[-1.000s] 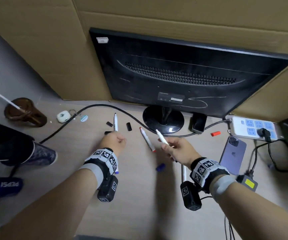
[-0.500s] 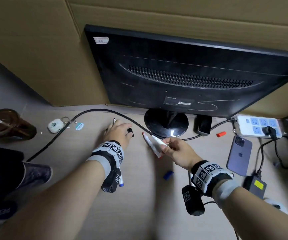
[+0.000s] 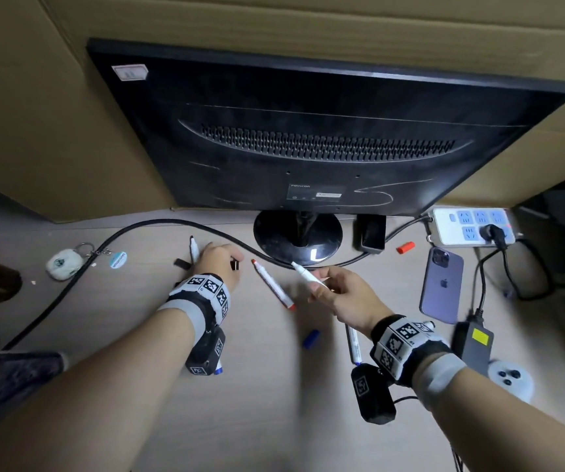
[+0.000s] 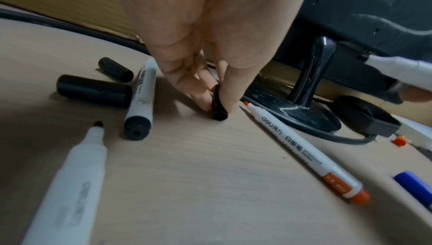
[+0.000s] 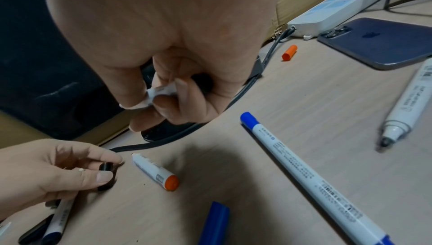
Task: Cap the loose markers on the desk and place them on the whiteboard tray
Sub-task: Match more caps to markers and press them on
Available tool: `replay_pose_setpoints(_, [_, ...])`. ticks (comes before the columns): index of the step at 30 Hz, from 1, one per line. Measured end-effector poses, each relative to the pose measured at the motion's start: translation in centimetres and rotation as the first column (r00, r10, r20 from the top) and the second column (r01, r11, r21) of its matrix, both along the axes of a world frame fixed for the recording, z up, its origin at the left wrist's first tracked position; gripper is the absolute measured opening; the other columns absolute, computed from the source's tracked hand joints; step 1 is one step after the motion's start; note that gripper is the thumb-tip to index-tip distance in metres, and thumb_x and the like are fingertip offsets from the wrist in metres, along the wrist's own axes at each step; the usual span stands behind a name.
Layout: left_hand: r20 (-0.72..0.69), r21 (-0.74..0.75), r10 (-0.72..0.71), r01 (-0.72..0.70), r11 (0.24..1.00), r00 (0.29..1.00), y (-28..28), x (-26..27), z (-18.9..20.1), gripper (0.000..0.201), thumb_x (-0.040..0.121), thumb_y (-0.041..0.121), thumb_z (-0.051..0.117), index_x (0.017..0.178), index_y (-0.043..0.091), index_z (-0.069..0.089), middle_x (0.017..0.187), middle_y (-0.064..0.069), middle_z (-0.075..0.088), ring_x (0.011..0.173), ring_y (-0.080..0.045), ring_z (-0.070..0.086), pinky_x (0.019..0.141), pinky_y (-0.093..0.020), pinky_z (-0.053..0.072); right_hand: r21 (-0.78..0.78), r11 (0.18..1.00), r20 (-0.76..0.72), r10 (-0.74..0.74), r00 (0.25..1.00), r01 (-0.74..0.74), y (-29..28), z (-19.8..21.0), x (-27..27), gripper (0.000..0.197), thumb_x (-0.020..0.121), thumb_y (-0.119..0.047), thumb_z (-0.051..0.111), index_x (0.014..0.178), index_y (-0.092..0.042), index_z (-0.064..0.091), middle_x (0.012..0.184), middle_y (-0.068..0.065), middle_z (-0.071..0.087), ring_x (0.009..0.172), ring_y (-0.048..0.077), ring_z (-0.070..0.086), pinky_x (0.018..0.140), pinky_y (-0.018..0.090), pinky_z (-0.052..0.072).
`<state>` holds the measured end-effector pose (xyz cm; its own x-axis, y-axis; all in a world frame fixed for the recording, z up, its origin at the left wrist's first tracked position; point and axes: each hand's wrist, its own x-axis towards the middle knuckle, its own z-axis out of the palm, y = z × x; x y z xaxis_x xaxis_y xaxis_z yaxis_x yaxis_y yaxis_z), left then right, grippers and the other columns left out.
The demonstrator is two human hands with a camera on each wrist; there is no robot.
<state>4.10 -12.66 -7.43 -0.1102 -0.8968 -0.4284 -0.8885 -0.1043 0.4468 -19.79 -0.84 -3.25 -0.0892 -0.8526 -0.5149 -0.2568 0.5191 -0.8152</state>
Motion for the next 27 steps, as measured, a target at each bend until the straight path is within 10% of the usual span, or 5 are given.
replay_pose_setpoints(5, [-0.262, 0.147, 0.200, -0.166, 0.975, 0.944, 1.1, 0.5, 1.9, 0.021, 0.085, 0.012, 0.074, 0.101, 0.024, 0.077, 0.096, 0.005, 0.071, 0.091, -0.012, 0.067, 0.081, -0.020, 0.053, 0.005, 0.999, 0.008, 0.043, 0.999, -0.043, 0.2, 1.3, -0.2, 0.004, 0.100, -0.020, 0.067, 0.102, -0.023, 0.065, 0.087, 0.007, 0.076, 0.046, -0.004, 0.052, 0.048, 0.007, 0.036])
replay_pose_setpoints(12, [-0.583, 0.474, 0.613, -0.390, 0.789, 0.533, 4.7, 1.5, 7.7, 0.023, 0.093, -0.003, 0.068, 0.116, -0.006, 0.070, 0.110, -0.024, 0.071, 0.090, -0.028, 0.073, 0.064, -0.016, 0.062, -0.047, 0.991, 0.088, 0.129, 0.988, -0.125, 0.7, 4.6, 0.8, 0.004, 0.101, -0.013, 0.065, 0.103, -0.016, 0.065, 0.085, 0.011, 0.073, 0.042, -0.004, 0.050, 0.045, 0.006, 0.035])
replay_pose_setpoints(18, [-0.645, 0.532, 0.685, -0.444, 0.721, 0.339, 7.6, 1.6, 10.6, 0.028, 0.089, -0.002, 0.073, 0.114, -0.011, 0.068, 0.105, -0.027, 0.075, 0.093, -0.029, 0.078, 0.076, -0.027, 0.064, -0.082, 0.974, 0.083, 0.220, 0.972, -0.213, 2.0, 6.8, 0.8, 0.016, 0.101, -0.013, 0.065, 0.114, -0.005, 0.065, 0.086, 0.012, 0.075, 0.042, -0.002, 0.047, 0.045, 0.009, 0.034])
replay_pose_setpoints(27, [-0.719, 0.466, 0.602, -0.401, 0.789, 0.347, 10.3, -0.6, 13.1, 0.020, 0.089, -0.003, 0.073, 0.108, -0.008, 0.069, 0.098, -0.023, 0.077, 0.089, -0.027, 0.079, 0.071, -0.024, 0.064, -0.133, 0.951, 0.057, 0.289, 0.956, -0.280, 4.1, 9.7, -0.1, 0.019, 0.099, -0.009, 0.067, 0.116, 0.000, 0.069, 0.088, 0.012, 0.074, 0.043, -0.005, 0.056, 0.049, 0.005, 0.039])
